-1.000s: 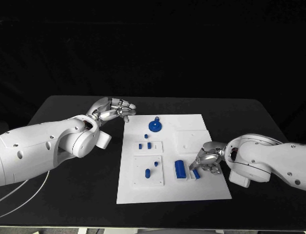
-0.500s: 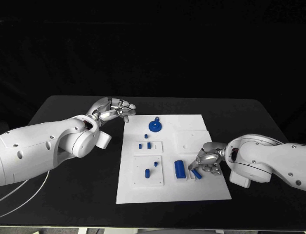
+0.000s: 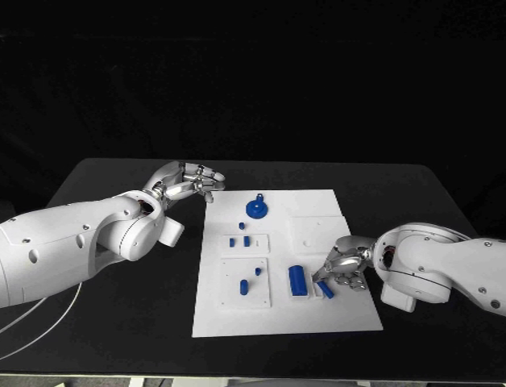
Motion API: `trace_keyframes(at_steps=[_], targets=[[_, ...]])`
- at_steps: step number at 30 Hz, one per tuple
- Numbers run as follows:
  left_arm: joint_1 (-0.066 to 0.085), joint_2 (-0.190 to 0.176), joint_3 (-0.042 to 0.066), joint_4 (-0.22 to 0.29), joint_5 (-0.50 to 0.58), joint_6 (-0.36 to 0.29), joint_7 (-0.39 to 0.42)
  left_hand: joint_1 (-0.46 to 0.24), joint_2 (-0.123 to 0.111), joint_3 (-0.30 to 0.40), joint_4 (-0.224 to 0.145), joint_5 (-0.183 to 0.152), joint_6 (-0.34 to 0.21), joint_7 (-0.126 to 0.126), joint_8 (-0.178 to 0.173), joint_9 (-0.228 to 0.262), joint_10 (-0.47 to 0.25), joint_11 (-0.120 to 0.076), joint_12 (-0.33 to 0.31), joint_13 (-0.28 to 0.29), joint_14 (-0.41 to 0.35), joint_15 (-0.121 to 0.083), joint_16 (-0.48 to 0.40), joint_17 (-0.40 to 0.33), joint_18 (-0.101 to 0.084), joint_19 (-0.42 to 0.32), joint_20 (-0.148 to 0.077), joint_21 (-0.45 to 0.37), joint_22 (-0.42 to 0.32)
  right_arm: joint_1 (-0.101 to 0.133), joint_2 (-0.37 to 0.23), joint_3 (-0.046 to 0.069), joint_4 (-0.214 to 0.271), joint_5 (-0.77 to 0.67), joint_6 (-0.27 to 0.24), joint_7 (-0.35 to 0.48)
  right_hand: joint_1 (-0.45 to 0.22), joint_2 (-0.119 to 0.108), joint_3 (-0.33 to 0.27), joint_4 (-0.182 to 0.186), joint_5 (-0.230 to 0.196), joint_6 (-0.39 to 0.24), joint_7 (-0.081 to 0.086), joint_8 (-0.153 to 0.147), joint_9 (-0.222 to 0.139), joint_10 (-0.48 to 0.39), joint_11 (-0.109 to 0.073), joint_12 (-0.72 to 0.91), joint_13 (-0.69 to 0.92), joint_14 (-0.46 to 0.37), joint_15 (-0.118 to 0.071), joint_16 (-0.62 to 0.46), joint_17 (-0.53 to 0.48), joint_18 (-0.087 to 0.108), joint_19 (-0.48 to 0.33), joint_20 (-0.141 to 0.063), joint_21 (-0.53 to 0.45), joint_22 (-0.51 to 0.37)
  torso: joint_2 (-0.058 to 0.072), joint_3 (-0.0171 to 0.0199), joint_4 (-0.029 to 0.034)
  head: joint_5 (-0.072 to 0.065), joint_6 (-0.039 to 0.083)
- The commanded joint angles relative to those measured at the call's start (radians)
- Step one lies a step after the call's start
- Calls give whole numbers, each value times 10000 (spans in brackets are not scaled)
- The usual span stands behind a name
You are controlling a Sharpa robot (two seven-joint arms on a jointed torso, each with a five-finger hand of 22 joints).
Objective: Assemble the parts on the task board
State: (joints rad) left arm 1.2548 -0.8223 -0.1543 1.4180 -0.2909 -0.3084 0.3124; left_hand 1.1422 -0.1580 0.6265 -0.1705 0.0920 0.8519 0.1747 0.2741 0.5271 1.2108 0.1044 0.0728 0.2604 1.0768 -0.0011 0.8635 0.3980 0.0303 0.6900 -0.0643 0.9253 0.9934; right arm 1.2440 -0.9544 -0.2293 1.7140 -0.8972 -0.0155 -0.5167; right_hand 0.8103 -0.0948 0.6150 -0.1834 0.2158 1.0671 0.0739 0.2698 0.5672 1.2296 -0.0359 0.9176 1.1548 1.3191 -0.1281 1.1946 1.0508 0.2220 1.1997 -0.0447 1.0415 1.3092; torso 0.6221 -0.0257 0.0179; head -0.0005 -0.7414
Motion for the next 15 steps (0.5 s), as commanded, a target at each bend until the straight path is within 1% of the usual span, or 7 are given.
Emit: trace_keyframes(at_steps=[1, 8, 15], targets=[[8, 4, 8, 26, -8, 97, 52, -65, -11, 15, 60, -38, -58, -25, 37, -17, -79, 23, -30, 11, -40, 30, -46, 16, -46, -94, -319, -56, 10, -12, 7, 1, 24, -338, 215, 119, 246, -39, 293, -56, -88, 78, 18, -29, -23, 99, 3, 27, 7, 3, -93, 41, -7, 398, 30, -38, 24, 119, 0, -5, 4, -8, -17], [8, -2, 8, 27, -11, 103, 46, -59, -12, 17, 60, -37, -58, -26, 39, -18, -80, 23, -30, 11, -44, 31, -51, 19, -46, -100, -318, -60, 12, -12, 17, 1, 8, -466, 222, 116, 435, -100, 442, -324, -36, 109, 22, -25, -46, 126, 5, 37, 21, 9, -85, 40, -16, 398, 47, -6, 43, 124, -1, -9, 10, -10, -33], [8, -6, 8, 31, -11, 95, 48, -53, -12, 20, 61, -36, -59, -27, 40, -19, -81, 24, -30, 11, -48, 32, -57, 23, -47, -105, -317, -64, 15, -12, 32, 1, 13, -654, 207, 115, 467, -73, 470, -391, -64, 129, 19, -18, -53, 139, 3, 40, 25, 12, -86, 38, -21, 398, 53, 6, 44, 121, 1, -8, 6, -6, -44]])
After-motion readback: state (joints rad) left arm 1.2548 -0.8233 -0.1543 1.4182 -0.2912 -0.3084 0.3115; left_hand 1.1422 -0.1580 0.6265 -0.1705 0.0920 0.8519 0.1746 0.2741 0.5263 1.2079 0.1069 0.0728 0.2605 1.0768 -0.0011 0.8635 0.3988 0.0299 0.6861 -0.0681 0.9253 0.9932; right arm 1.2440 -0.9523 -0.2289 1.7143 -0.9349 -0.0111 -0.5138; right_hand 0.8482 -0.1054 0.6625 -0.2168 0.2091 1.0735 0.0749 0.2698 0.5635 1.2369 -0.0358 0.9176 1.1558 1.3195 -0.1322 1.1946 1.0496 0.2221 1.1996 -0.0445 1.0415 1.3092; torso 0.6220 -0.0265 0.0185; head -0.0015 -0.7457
